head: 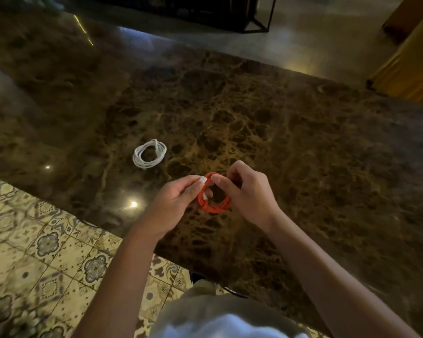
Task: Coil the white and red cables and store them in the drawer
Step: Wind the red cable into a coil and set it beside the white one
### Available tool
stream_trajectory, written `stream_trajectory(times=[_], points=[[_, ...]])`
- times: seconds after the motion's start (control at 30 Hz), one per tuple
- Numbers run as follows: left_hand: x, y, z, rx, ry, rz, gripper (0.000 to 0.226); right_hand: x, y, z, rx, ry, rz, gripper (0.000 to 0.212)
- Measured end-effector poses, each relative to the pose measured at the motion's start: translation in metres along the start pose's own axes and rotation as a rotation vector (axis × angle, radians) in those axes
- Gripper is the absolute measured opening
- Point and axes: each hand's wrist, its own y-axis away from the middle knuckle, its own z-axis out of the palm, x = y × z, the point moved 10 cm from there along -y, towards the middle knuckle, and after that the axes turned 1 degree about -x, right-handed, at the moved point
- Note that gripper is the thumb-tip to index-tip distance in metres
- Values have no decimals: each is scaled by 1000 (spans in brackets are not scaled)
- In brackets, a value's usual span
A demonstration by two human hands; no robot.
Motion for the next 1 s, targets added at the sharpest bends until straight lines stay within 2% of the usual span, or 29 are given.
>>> stream_trajectory(times=[0.1, 0.23, 0.43, 0.53, 0.7, 0.83, 1.0], points=[[-7, -1, -42, 158, -239, 4, 25, -13, -23, 39, -57, 61, 10, 32], [-16, -2, -88, 336, -498, -9, 20, -32, -50, 83, -65, 284, -1, 38], [-17, 0, -122, 544, -705, 24, 27, -50, -77, 117, -62, 474, -7, 47], [-19, 7, -121, 647, -712, 74, 25, -54, -79, 122, -60, 524, -3, 49], [-17, 28, -126, 826, -657, 140, 34, -57, -76, 123, -28, 572, -53, 43], [-19, 41, -133, 859, -575, 188, 20, -51, -79, 122, -34, 523, -34, 38], [-27, 43, -136, 759, -457, 172, 28, -52, -77, 116, 22, 485, -75, 36]])
